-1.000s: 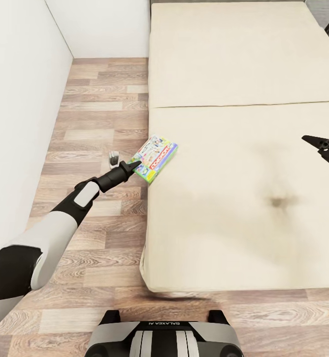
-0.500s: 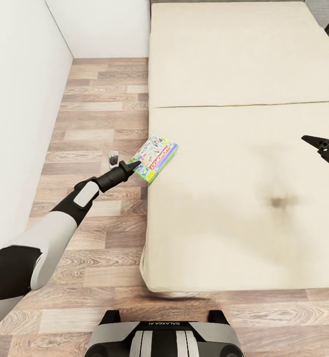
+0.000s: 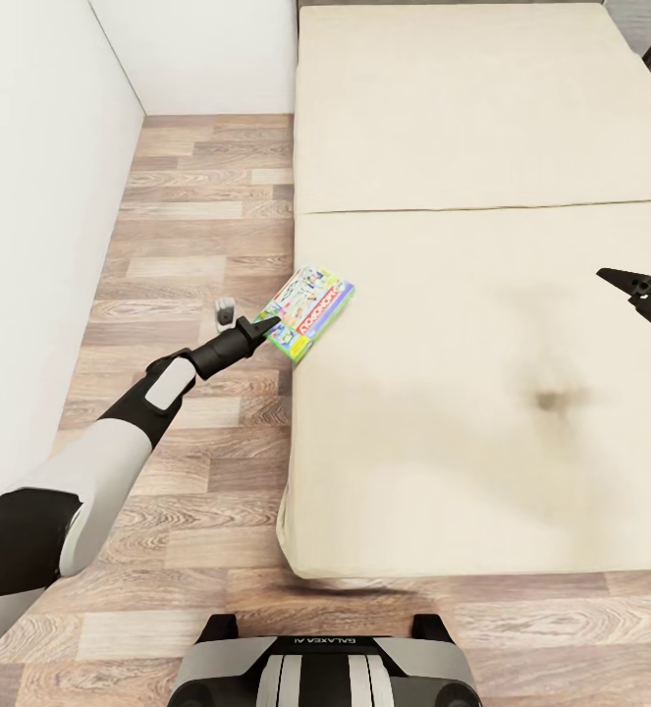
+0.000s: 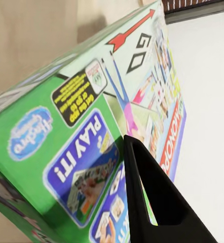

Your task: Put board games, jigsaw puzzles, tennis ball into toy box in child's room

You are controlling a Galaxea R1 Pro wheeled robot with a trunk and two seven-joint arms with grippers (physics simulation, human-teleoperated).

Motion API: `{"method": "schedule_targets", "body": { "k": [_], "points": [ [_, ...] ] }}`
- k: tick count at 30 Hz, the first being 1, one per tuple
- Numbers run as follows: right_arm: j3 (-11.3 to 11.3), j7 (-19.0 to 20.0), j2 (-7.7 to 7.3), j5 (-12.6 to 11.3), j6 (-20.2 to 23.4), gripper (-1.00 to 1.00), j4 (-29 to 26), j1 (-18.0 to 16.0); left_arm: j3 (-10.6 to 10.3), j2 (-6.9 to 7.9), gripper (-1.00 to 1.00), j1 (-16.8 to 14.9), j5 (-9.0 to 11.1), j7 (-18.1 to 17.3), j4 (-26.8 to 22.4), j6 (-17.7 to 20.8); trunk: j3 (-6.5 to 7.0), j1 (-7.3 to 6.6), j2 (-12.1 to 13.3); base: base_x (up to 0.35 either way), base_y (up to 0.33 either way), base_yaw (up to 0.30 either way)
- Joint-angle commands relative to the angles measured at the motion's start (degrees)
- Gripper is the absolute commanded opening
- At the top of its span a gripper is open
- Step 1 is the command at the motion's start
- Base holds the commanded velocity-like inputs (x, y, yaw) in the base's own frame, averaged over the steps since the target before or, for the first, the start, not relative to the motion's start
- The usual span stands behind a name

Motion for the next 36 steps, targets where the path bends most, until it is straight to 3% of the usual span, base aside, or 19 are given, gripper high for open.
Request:
{"method": "schedule_targets", "body": {
  "k": [1,10,16,21,24,29,36],
  "points": [
    [-0.08,0.6,0.0,0.55,0.28,1.0,-0.01,-0.05,-0.26,0.05,-1.0,-0.02,0.46,-0.03,-0.19,0.39,-0.02,0.0,-0.01,0.0,0.0,0.0],
    [-0.02,0.62,0.0,0.55,0.28,1.0,-0.01,-0.05,-0.28,0.04,-1.0,0.05,0.63,-0.23,-0.95,0.76,-0.02,0.0,-0.01,0.0,0.0,0.0],
    [0.09,0.89,-0.05,0.51,0.28,1.0,-0.03,0.55,-0.11,0.05,-1.0,0.84,0.89,-0.45,-3.93,3.35,-0.02,0.0,-0.01,0.0,0.0,0.0],
    [0.07,2.88,-0.27,0.51,0.28,1.0,-0.07,2.44,0.21,-0.01,-1.0,3.48,1.05,-0.25,-10.8,7.85,-0.02,0.0,-0.01,0.0,0.0,0.0],
    [0.23,6.14,-0.35,0.53,0.28,1.0,-0.08,3.43,0.35,-0.16,-1.0,5.93,1.06,0.29,-17.4,12.08,-0.02,0.0,-0.01,0.0,0.0,0.0],
    [0.37,9.84,-0.37,0.54,0.28,1.0,-0.09,4.53,0.36,-0.45,-1.0,8.55,1.13,1.61,-23.88,16.21,-0.02,0.0,-0.01,0.0,0.0,0.0],
    [0.35,15.72,-0.31,0.55,0.28,1.0,-0.09,9.02,0.23,-1.97,-1.0,16.03,1.75,9.29,-41.09,21.6,-0.02,0.0,-0.01,0.0,0.0,0.0]
  ]
}}
